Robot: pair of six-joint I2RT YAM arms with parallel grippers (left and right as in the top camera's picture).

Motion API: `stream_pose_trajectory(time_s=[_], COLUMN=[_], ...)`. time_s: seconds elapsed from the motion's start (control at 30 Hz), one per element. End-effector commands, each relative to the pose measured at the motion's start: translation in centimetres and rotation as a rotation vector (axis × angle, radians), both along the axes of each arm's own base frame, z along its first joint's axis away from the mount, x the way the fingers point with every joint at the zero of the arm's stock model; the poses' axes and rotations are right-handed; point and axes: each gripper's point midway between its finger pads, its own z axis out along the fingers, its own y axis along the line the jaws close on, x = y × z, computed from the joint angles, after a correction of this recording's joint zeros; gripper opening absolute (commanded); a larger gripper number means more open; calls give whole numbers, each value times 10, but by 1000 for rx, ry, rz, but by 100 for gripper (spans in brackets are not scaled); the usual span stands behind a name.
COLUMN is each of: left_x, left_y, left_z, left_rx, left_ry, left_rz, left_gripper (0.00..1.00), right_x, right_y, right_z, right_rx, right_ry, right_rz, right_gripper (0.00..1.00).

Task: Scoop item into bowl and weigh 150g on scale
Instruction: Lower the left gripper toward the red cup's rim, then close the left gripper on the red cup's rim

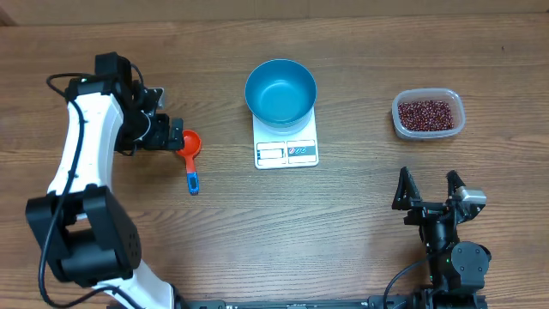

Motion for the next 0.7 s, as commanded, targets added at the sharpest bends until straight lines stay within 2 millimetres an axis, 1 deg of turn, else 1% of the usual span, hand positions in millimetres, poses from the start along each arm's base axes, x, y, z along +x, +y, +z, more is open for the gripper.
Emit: stream_pose_trajectory(time_s=[0.0,0.2,0.37,0.57,0.67], left_x=[-1,1,3,14,16], left_y=[2,4,12,14,17], left_z=[-14,-24,-25,-25,-25], left_rx=[10,19,64,72,89], left_ry=[34,53,48,5,-3], left_rz=[-23,-27,-25,-24,-21], left_gripper=[100,100,100,100,100], right_x=[0,0,0,0,0], right_y=[1,1,1,1,1], right_z=[-2,-2,-2,-2,-2], right_rx=[1,1,1,1,1], right_ry=[-3,-3,-3,-3,-3], right_rz=[3,3,3,3,3], right_gripper=[100,100,100,100,100])
